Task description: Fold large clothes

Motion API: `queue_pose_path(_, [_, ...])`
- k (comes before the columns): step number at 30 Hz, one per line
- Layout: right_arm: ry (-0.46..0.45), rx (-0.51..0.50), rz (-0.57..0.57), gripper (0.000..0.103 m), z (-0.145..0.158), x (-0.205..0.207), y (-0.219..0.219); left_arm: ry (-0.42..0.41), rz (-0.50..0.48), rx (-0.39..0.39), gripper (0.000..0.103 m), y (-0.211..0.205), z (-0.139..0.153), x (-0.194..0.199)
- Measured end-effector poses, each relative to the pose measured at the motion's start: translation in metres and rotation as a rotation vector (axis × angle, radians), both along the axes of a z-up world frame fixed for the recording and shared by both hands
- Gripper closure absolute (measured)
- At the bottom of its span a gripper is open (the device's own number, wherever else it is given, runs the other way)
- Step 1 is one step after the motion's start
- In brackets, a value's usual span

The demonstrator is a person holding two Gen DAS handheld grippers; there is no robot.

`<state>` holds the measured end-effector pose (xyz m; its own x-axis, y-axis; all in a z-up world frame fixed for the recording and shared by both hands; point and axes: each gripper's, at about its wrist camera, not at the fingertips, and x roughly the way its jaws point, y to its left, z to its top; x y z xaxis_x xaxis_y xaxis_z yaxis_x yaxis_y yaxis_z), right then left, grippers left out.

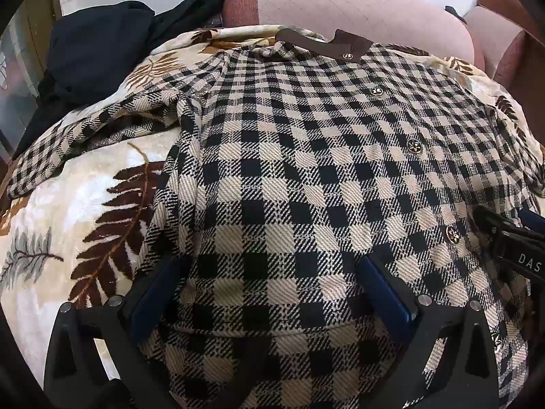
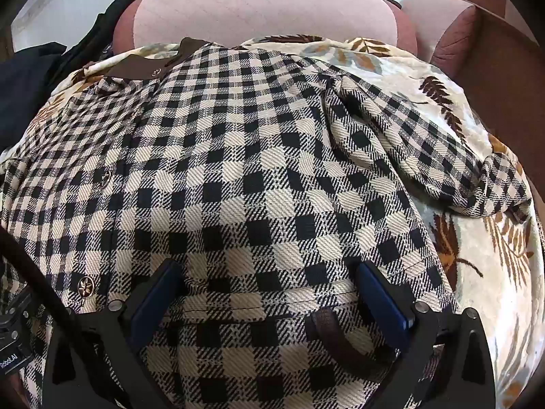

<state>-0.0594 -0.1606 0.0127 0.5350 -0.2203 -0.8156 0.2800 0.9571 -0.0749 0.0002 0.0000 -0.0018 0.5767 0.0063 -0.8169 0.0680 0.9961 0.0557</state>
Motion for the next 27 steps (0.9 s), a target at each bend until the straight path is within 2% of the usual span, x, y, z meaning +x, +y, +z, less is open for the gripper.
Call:
queue_pose_path(7, [0.000,-0.001,0.000,0.000,0.0000,0.0000,0.0005,0.017,0.016,-0.002,0.000,-0.0011,-0.0011,0.0083])
queue_pose_path(27, [-0.002,-0.001,0.000,0.000,0.0001,-0.0004,0.0001,0.002,0.015,-0.001,0.000,0.0009,0.0006,0.0049])
